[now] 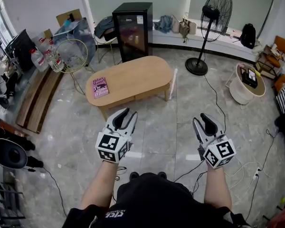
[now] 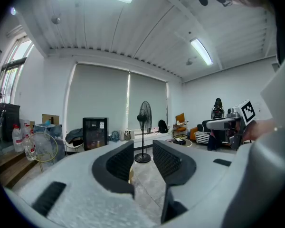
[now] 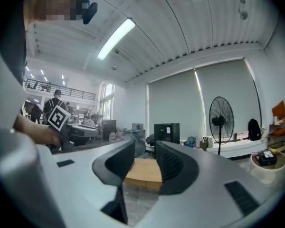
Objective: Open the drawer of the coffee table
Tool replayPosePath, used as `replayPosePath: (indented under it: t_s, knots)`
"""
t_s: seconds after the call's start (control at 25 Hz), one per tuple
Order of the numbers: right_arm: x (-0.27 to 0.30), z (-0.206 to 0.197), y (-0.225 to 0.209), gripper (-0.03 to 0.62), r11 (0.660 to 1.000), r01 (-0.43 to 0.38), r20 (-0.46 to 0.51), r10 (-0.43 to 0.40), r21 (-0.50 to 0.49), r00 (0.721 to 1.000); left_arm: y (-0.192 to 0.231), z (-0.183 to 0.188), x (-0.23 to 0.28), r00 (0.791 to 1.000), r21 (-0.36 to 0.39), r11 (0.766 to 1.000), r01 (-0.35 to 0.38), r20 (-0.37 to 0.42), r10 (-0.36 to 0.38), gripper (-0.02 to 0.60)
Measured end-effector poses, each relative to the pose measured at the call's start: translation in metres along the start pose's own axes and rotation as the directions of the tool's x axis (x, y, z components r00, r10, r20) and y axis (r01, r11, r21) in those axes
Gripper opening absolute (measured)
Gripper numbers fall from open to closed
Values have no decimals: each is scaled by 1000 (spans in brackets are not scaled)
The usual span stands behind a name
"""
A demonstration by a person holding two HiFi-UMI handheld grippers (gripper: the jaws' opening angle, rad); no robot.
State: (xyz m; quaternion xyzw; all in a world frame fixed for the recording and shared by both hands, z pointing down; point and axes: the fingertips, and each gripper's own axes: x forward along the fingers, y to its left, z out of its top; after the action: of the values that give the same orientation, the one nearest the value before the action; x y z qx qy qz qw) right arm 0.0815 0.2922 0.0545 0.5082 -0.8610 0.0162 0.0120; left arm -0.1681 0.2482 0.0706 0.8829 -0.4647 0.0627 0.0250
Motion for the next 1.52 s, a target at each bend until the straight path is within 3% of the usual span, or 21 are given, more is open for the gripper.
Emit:
replayPosePath:
  t_s: [0.36, 0.52, 0.6, 1.12, 1.52]
  knots:
    - [-30, -11, -42, 283, 1000, 13, -8, -13, 12, 1000, -36, -6, 16, 999, -13, 999, -30, -14, 30, 247]
    - [-39, -12, -59, 412, 999, 33, 8, -34, 32, 999, -49, -6, 21, 999, -8, 999, -34, -16, 34, 259]
    - [-42, -12, -62, 437, 999, 37, 11, -37, 34, 999, -50, -5, 21, 999, -8, 999, -43, -17, 43, 267]
    - [-29, -31, -64, 430, 999, 6, -44, -4, 45, 999, -31, -24, 31, 997, -70, 995, -75, -13, 74, 262]
    - [48, -50, -92, 423, 999, 6, -114, -2, 31, 993, 27, -41, 93, 998, -78, 995, -63, -30, 61, 250]
